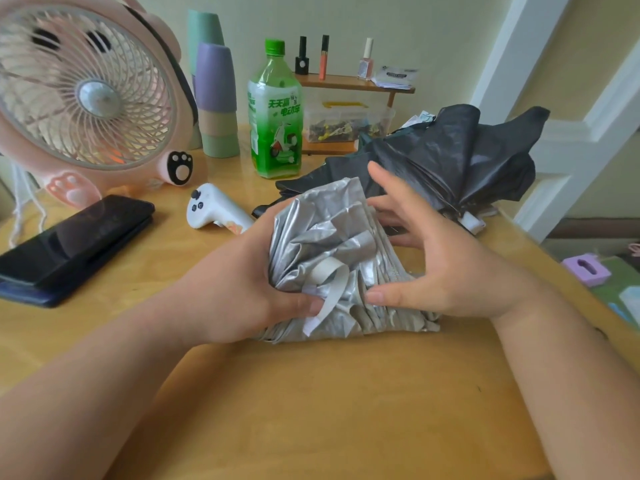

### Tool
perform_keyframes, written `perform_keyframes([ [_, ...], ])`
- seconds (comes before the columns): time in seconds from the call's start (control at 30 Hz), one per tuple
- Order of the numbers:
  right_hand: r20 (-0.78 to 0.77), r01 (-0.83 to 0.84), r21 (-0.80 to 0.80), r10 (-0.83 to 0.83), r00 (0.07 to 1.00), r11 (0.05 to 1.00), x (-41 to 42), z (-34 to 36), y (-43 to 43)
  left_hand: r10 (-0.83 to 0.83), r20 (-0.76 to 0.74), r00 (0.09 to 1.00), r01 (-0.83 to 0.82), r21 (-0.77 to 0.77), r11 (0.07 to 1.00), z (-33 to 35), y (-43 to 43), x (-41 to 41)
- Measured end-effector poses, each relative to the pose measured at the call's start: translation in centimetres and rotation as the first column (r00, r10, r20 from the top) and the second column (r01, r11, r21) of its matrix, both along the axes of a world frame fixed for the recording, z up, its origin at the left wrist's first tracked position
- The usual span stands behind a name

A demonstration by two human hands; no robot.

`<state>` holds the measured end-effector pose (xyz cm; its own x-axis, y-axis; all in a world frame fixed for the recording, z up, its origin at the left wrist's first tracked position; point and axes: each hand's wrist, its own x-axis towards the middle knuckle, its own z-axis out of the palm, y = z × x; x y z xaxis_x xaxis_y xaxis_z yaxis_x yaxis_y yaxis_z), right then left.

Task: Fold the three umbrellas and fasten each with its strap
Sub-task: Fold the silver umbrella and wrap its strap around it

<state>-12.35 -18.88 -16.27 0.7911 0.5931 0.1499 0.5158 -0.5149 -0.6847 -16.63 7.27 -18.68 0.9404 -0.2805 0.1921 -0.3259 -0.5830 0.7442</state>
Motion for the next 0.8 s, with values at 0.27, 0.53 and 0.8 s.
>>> perform_keyframes([
  [0.27,0.013,0.069,-0.21,-0.068,0.998,0.975,-1.4,0.7,2.1,-0.014,-0.007,1.0,0.014,0.024,1.0,0.1,0.0,0.5],
  [0.53,0.236,0.231,-0.363,-0.151,0.96,0.903,-1.2,1.0,4.1,-0.112,-0.05,0.992,0.113,0.028,0.993,0.5,0.3,1.5],
  [0.8,0.338,0.302,-0.114,-0.249,0.908,0.946,-0.5,-0.3,6.1,-0.105,0.001,0.995,0.104,0.06,0.993,0.5,0.2,1.2],
])
